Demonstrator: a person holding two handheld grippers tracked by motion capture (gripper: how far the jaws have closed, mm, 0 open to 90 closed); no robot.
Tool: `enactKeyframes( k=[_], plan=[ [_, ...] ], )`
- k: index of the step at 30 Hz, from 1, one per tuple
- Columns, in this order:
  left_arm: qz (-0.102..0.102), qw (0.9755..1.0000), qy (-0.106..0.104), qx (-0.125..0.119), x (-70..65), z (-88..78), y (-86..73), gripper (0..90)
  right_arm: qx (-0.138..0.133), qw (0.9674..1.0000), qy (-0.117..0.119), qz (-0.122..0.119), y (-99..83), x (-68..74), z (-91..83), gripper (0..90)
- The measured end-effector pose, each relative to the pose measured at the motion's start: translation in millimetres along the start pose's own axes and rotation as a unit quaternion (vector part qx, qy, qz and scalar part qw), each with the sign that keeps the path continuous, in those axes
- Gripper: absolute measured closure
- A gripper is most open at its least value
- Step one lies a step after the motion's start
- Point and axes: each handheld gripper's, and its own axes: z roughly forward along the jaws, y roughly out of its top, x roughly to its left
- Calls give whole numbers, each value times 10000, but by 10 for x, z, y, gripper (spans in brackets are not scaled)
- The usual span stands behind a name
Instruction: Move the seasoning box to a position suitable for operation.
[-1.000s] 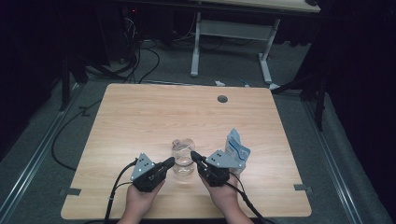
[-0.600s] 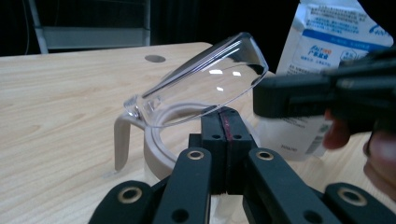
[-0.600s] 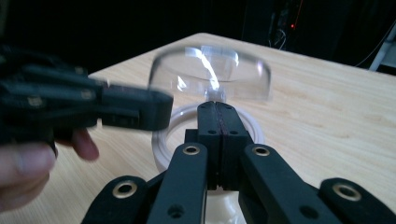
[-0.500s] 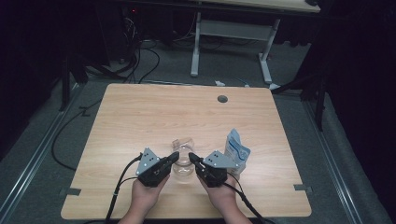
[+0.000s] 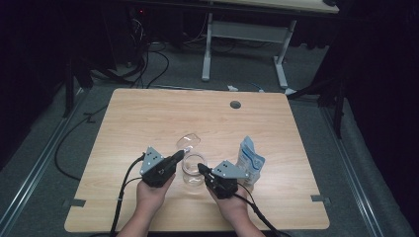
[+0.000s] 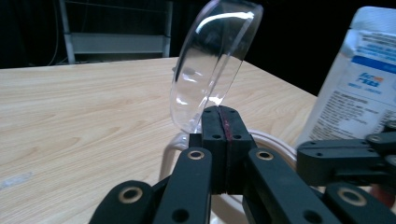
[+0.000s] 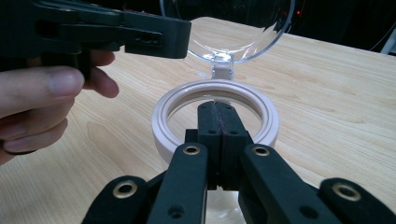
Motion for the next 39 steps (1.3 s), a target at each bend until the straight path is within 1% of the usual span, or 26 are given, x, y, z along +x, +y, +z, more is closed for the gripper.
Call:
enactKeyframes(
  k=[6, 8, 10, 12, 13, 14, 15, 17, 18, 19, 20, 22, 23, 24, 26, 28, 30, 32, 33, 35, 36, 37, 38, 39],
  plan=[
    [-54, 10000, 75, 12, 51, 25, -5, 899, 2, 10000, -11, -27, -1, 3, 0, 898],
    [-63, 10000, 60, 31, 51, 27, -14, 898, -7, 10000, -19, -49, -3, 4, 1, 898],
    [-8, 10000, 37, 44, 32, 15, -32, 897, 6, 10000, -30, -56, 0, 4, -5, 892],
    [-31, 9999, -19, 97, 20, -6, -71, 885, -71, 10000, -57, -37, 11, -7, -77, 877],
    [-67, 9999, -55, 135, 13, -26, -95, 875, -120, 9999, -62, -27, 13, -23, -143, 868],
    [-61, 9998, -92, 158, 1, -54, -120, 860, -171, 9998, -100, -19, -3, -43, -233, 856],
    [-56, 9997, -133, 187, -17, -87, -147, 846, -202, 9997, -156, 37, -49, -70, -344, 847],
    [-20, 9995, -231, 229, -69, -161, -206, 806, -122, 9993, -337, 92, -222, -153, -585, 824],
    [-14, 9993, -288, 248, -103, -200, -245, 778, -17, 9987, -484, 175, -361, -216, -734, 814],
    [-34, 9992, -319, 234, -127, -221, -271, 752, 130, 9971, -662, 339, -525, -300, -899, 801],
    [-48, 9991, -338, 232, -155, -234, -295, 740, 192, 9957, -800, 420, -620, -359, -995, 784],
    [-16, 9991, -322, 258, -211, -246, -341, 725, 302, 9918, -1089, 591, -769, -468, -1138, 744],
    [13, 9990, -324, 304, -232, -249, -362, 714, 365, 9897, -1204, 677, -827, -526, -1169, 725],
    [2, 9990, -315, 322, -255, -244, -386, 696, 451, 9878, -1274, 779, -871, -586, -1176, 693],
    [-25, 9987, -312, 398, -282, -240, -429, 678, 585, 9844, -1406, 882, -914, -685, -1147, 612],
    [-57, 9984, -338, 451, -306, -237, -467, 650, 698, 9836, -1346, 972, -918, -753, -1076, 515],
    [-93, 9980, -396, 487, -336, -233, -497, 640, 654, 9850, -1276, 957, -895, -782, -1008, 409],
    [-49, 9977, -432, 528, -367, -228, -522, 632, 654, 9854, -1219, 997, -853, -808, -933, 286],
    [-48, 9975, -445, 548, -373, -223, -532, 632, 651, 9856, -1209, 984, -832, -820, -895, 244],
    [-93, 9971, -483, 577, -371, -216, -549, 632, 599, 9860, -1265, 903, -795, -837, -827, 224],
    [-121, 9969, -505, 586, -370, -213, -557, 632, 605, 9864, -1237, 893, -775, -855, -794, 203],
    [-118, 9968, -513, 594, -371, -211, -563, 632, 603, 9880, -1121, 878, -757, -876, -763, 186],
    [-115, 9968, -516, 598, -374, -211, -568, 632, 601, 9880, -1141, 855, -738, -887, -735, 235],
    [-108, 9967, -532, 605, -376, -213, -572, 632, 574, 9884, -1147, 811, -723, -895, -717, 316]
  ],
)
